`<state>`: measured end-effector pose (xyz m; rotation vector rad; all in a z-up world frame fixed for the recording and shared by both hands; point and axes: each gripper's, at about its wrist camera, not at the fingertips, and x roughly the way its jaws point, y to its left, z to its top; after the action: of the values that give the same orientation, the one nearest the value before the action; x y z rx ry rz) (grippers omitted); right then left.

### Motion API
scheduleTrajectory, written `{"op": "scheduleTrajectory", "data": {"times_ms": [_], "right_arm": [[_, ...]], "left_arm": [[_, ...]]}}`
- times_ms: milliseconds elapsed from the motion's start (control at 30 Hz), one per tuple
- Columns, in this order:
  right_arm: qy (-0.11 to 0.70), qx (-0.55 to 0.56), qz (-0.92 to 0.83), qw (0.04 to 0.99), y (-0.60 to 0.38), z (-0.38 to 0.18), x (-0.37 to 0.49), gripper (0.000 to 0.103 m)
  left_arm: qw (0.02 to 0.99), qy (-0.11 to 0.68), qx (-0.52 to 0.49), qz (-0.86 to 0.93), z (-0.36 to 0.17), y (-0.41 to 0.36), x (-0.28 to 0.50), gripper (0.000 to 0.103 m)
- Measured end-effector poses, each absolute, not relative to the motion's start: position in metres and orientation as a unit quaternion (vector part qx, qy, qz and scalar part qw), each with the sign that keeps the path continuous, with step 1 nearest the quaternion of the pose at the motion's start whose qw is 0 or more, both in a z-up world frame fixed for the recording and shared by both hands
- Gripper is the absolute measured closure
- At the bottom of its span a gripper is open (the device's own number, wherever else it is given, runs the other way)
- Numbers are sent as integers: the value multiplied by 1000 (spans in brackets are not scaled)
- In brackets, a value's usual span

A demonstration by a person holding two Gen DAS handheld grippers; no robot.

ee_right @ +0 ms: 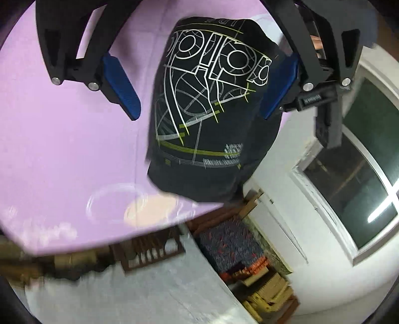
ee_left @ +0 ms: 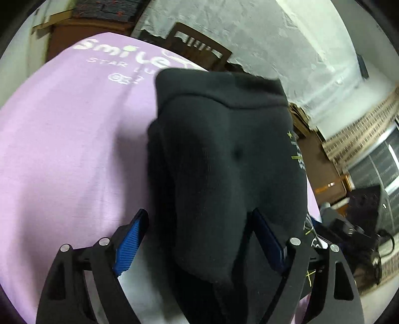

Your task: Fold large clothes

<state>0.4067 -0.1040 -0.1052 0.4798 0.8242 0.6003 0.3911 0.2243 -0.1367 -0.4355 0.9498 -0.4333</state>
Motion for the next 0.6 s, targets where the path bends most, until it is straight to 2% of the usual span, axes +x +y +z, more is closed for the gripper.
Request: {"op": "scheduleTrajectory", "data": {"times_ms": [133,167,233,367,433,500,600], "right_arm": [[445,231,295,814,-86,-132,421,8],[449,239,298,808,-84,-139,423,6],[459,277,317,782,-82,-151,428,4],[454,295,330,773,-75,-160,424,6],[442,322,340,765,-80,-159,417,21],[433,351,358,749,-87,-157,414,30],[425,364,370,742,-95,-144,399,32]], "left_arm": [[830,455,-237,-218,-149,232,395,17],[828,455,-238,-227,-149,229,395,25],[830,453,-232,-229,-150,225,393,27],[830,447,-245,-228,-144,223,389,32],[832,439,-244,-235,-133,217,384,36],[836,436,-237,-235,-125,208,375,37],[833,432,-240,-250,-114,192,350,37]]}}
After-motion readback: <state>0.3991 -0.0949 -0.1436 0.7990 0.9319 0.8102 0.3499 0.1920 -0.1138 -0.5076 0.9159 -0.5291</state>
